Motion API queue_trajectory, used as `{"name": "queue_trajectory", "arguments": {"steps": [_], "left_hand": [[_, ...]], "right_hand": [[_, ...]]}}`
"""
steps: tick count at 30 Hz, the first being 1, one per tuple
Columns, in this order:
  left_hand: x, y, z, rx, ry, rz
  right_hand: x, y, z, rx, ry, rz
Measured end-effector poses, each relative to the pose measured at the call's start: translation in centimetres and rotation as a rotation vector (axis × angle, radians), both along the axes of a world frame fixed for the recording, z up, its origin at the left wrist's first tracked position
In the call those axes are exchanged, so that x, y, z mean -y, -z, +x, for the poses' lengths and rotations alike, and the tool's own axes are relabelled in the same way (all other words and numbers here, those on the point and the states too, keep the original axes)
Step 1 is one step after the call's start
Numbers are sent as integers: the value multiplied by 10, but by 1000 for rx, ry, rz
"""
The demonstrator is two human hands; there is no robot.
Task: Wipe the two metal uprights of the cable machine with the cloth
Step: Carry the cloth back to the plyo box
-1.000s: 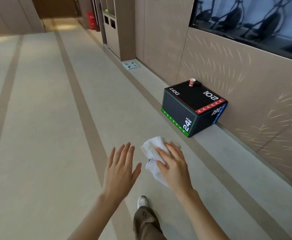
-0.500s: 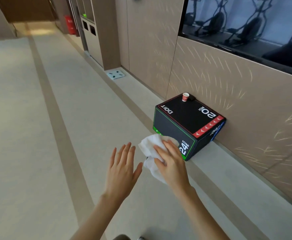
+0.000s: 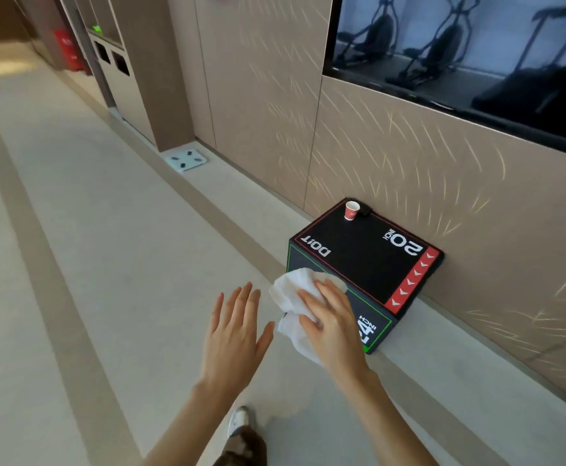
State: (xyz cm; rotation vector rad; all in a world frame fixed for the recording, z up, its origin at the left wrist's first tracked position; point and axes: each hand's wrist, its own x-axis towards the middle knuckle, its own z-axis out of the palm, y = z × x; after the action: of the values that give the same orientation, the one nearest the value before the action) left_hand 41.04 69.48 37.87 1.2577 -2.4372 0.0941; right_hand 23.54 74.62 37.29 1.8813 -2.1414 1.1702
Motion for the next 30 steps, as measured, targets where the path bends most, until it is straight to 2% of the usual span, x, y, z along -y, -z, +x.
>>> {"name": "queue_trajectory", "arguments": {"steps": [8,19,30], "left_hand": [[175,-5,-35,10,145,-41],[337,20,-118,33,254,64],[489,42,-245,161,372,134]], "right_hand": [[149,-4,-24,38,143,18],[286,23,-100,17,309,62],[417,60,-211,46,459,88]]}}
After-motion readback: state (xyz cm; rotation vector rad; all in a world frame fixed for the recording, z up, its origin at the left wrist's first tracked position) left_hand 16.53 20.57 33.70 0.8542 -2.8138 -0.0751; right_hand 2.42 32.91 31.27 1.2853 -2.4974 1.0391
